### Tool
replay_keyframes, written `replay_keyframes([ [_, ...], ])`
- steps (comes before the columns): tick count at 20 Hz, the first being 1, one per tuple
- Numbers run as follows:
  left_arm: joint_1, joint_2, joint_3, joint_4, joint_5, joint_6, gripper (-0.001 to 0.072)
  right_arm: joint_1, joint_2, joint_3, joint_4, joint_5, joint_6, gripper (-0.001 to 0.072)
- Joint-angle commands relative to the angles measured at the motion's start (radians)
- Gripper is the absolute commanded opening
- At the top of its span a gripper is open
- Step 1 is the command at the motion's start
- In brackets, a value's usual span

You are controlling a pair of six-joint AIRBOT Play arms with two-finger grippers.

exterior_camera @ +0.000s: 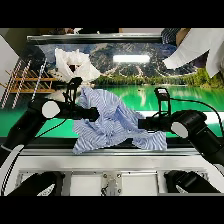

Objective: Fold the clothes and pants, and hang the long-sleeved shirts on hangers.

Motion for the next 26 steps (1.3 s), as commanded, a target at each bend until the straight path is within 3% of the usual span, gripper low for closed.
replay_keyframes([
  [1, -0.029, 0.069, -0.006, -0.053, 0.023, -0.026, 0.0669, 0.022, 0.008, -0.017, 0.001, 0.000, 0.029, 0.0010],
  [3, -0.122, 0.049, -0.028, -0.030, 0.025, -0.073, 0.0669, 0.022, 0.008, -0.017, 0.001, 0.000, 0.029, 0.0010],
  [7, -0.356, -0.146, -0.019, 0.240, 0.074, -0.238, 0.0670, 0.021, 0.008, -0.017, 0.017, 0.003, 0.039, 0.0010],
  [13, -0.414, -0.436, 0.156, 0.333, -0.032, -0.235, 0.0669, 0.022, 0.010, -0.017, 0.019, 0.019, 0.039, 0.0010],
  [23, -0.391, -0.397, -0.035, 0.252, 0.080, -0.219, 0.0669, 0.021, 0.010, -0.017, 0.019, 0.029, 0.039, 0.0011],
  [24, -0.375, -0.390, -0.037, 0.252, 0.090, -0.226, 0.0646, 0.021, 0.010, -0.017, 0.019, 0.030, 0.039, 0.0010],
  [25, -0.359, -0.385, -0.037, 0.250, 0.106, -0.228, 0.0466, 0.021, 0.010, -0.017, 0.019, 0.030, 0.039, 0.0011],
  [26, -0.346, -0.380, -0.037, 0.249, 0.132, -0.229, 0.0378, 0.021, 0.010, -0.017, 0.019, 0.030, 0.039, 0.0011],
])
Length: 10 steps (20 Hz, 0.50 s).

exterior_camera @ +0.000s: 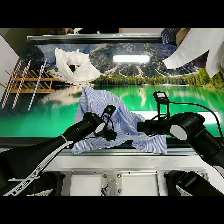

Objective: Fold the clothes and pants, and hang the long-sleeved shirts on hangers.

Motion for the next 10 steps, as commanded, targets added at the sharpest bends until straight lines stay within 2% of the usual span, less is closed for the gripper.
replay_keyframes([
  [1, 0.039, 0.016, -0.019, -0.021, 0.079, -0.009, 0.0378, 0.000, 0.001, 0.000, 0.001, 0.000, 0.000, 0.0011],
  [3, 0.045, -0.001, -0.019, -0.092, 0.126, -0.007, 0.0378, 0.000, 0.001, 0.000, 0.006, 0.000, 0.000, 0.0011],
  [7, 0.068, -0.015, -0.019, -0.105, 0.145, -0.008, 0.0374, 0.000, 0.001, 0.000, 0.016, 0.001, 0.000, 0.0011],
  [8, 0.086, -0.008, -0.019, -0.103, 0.142, -0.006, 0.0244, 0.000, 0.001, 0.000, 0.016, 0.001, 0.000, 0.0011],
  [9, 0.107, 0.000, -0.019, -0.103, 0.141, -0.003, 0.0054, 0.000, 0.001, 0.000, 0.016, 0.003, 0.000, 0.0011],
  [10, 0.132, 0.009, -0.019, -0.103, 0.140, 0.006, 0.0022, 0.000, 0.001, 0.000, 0.016, 0.008, 0.000, 0.0011],
])
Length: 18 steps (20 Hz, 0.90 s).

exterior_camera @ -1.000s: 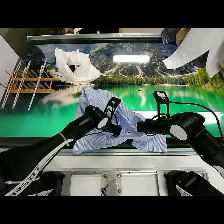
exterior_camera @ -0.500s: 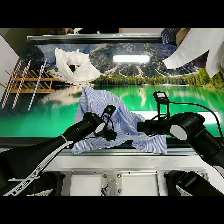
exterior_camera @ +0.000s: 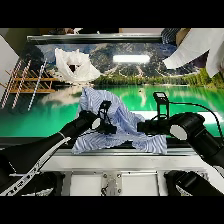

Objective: Fold the clothes and pants, and hang the long-sleeved shirts on hangers.

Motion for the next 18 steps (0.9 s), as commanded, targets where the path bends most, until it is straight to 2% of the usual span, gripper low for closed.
replay_keyframes([
  [1, 0.069, 0.026, 0.000, -0.009, 0.006, 0.018, 0.0022, 0.000, 0.001, 0.000, 0.000, 0.006, 0.000, 0.0011],
  [4, 0.148, 0.133, 0.046, -0.018, -0.019, 0.075, 0.0022, -0.023, 0.000, 0.048, -0.035, 0.007, -0.032, 0.0010],
  [6, 0.191, 0.240, 0.177, -0.019, -0.040, 0.116, 0.0021, -0.098, -0.007, 0.190, -0.045, 0.010, -0.085, 0.0009],
  [10, 0.197, 0.386, 0.587, -0.017, -0.003, 0.198, 0.0021, -0.215, -0.117, 0.733, -0.061, 0.102, -0.236, 0.0008],
  [14, 0.166, 0.383, 0.930, -0.015, -0.005, 0.258, 0.0021, -0.217, -0.296, 1.229, -0.085, 0.196, -0.260, 0.0009],
  [16, 0.168, 0.369, 1.006, -0.007, -0.085, 0.264, 0.0021, -0.217, -0.319, 1.289, -0.082, 0.190, -0.247, 0.0009],
  [18, 0.195, 0.365, 1.015, -0.008, -0.233, 0.263, 0.0021, -0.217, -0.302, 1.248, -0.081, 0.225, -0.229, 0.0009],
])
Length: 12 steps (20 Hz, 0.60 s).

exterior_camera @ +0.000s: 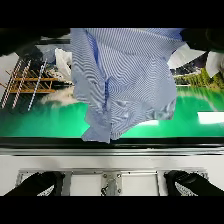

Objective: Fold the clothes and pants, and hang the long-sleeved shirts on hangers.

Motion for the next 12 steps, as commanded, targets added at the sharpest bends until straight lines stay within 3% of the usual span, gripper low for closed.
replay_keyframes([
  [1, 0.030, 0.011, 0.046, 0.008, -0.202, 0.016, 0.0021, -0.005, -0.008, 0.031, -0.007, 0.089, 0.005, 0.0009],
  [4, 0.036, 0.092, -0.220, -0.002, -0.325, -0.010, 0.0021, 0.018, 0.033, -0.138, -0.007, 0.250, 0.005, 0.0009],
  [6, 0.004, 0.170, -0.476, 0.001, -0.343, -0.052, 0.0021, 0.077, 0.086, -0.306, -0.014, 0.274, 0.031, 0.0009],
  [10, -0.068, 0.328, -0.987, -0.003, -0.340, -0.214, 0.0021, 0.195, 0.235, -0.755, -0.018, 0.254, 0.213, 0.0009],
  [12, -0.092, 0.379, -1.146, -0.070, -0.313, -0.246, 0.0022, 0.217, 0.290, -0.939, 0.000, 0.229, 0.320, 0.0010],
])
